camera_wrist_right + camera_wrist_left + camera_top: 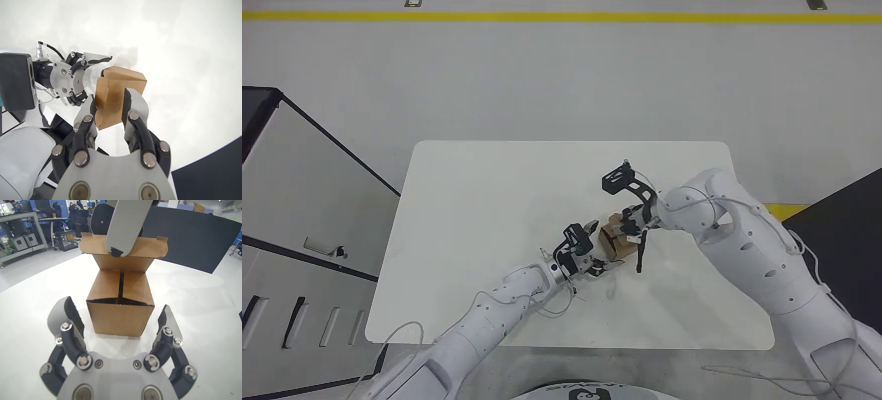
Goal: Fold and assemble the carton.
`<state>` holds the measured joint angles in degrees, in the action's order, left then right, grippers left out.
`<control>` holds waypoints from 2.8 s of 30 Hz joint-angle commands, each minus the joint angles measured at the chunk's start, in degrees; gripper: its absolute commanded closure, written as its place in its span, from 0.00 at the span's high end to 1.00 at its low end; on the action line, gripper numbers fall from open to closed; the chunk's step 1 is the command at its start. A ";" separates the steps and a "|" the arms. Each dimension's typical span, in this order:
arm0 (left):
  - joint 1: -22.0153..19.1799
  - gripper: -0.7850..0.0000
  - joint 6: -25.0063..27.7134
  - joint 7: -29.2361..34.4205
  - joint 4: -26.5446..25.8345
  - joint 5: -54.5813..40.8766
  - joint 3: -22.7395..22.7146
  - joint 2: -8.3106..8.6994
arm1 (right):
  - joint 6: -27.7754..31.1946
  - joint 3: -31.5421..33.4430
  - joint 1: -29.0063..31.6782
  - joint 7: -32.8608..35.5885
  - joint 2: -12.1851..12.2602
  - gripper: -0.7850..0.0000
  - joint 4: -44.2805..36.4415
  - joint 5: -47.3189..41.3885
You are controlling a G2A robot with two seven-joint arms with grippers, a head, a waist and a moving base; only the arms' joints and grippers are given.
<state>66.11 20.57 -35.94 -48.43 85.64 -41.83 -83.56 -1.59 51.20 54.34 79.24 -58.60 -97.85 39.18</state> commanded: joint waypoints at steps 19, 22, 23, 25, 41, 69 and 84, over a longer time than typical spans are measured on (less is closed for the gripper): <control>-0.17 1.00 -0.51 -0.97 0.60 0.10 0.49 -0.45 | 1.26 -2.35 -1.18 0.68 -0.72 0.12 1.25 1.62; -0.08 1.00 -0.51 -1.14 0.47 0.21 0.50 -0.45 | 1.45 -2.83 -1.54 0.94 -0.87 0.15 1.54 2.08; -0.07 1.00 -0.47 -1.15 0.44 0.27 0.51 -0.44 | 1.60 -2.99 -1.67 0.98 -0.92 0.28 1.51 2.28; -0.01 1.00 -0.38 -1.23 0.37 0.25 0.47 -0.43 | 1.68 -3.24 -1.89 1.21 -0.98 0.62 1.24 2.96; 0.19 1.00 -0.29 -2.36 0.50 0.52 0.29 -0.37 | 0.46 -2.28 -2.50 3.83 -0.99 0.44 -1.15 5.32; 0.65 1.00 0.28 -3.62 0.25 0.67 -0.46 0.03 | 1.44 -5.43 -4.77 4.79 -2.41 0.55 3.24 7.59; 0.84 1.00 0.28 -5.11 0.84 0.74 -0.78 0.19 | 0.12 -3.87 -5.16 6.10 -2.51 0.53 2.96 9.01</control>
<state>66.94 20.84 -40.98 -47.63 86.37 -42.58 -83.39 -1.44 47.00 49.16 85.41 -61.13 -94.92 48.46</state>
